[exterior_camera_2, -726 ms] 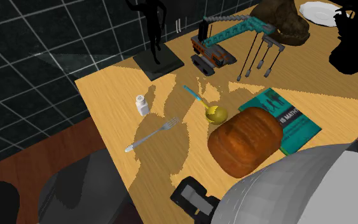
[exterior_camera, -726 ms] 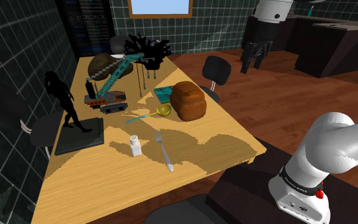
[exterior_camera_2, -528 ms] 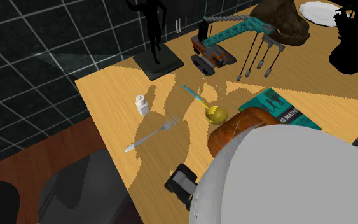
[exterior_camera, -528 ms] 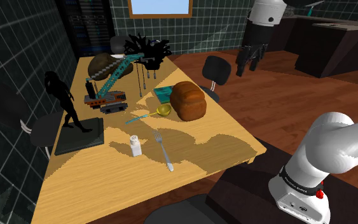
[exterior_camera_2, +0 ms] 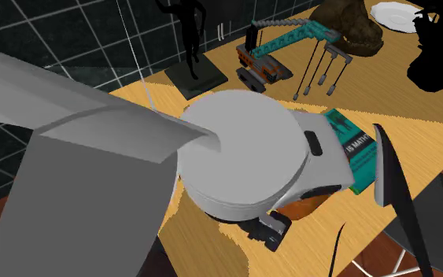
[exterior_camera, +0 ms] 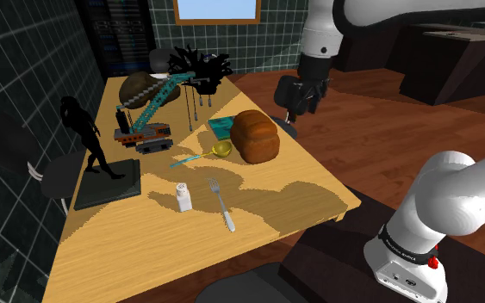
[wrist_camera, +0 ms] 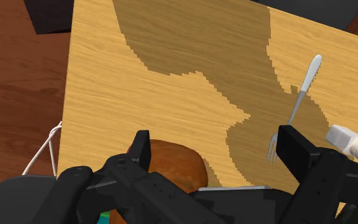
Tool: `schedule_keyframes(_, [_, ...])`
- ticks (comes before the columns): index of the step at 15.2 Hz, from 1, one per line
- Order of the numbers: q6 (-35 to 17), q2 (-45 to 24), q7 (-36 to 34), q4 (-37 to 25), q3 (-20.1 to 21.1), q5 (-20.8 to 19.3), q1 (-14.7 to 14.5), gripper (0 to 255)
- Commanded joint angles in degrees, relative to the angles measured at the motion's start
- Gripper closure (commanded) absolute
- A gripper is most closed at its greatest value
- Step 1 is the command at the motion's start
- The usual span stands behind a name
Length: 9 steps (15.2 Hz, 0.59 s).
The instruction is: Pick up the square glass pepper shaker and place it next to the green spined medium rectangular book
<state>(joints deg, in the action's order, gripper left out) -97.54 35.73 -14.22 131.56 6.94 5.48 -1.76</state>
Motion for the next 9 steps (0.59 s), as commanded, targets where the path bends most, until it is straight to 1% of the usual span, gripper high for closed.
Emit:
schedule_keyframes(1, [-2.5, -3.4, -2.0, -0.7, 1.8, 0.8, -0.4, 0])
schedule_keyframes(5, [-6.6, -9.9, -6.1, -2.7, 5.4, 1.8, -1.3, 0])
schedule_keyframes(9, [-10.3, -17.2, -10.3, -5.7, 8.8, 1.9, -2.0, 0])
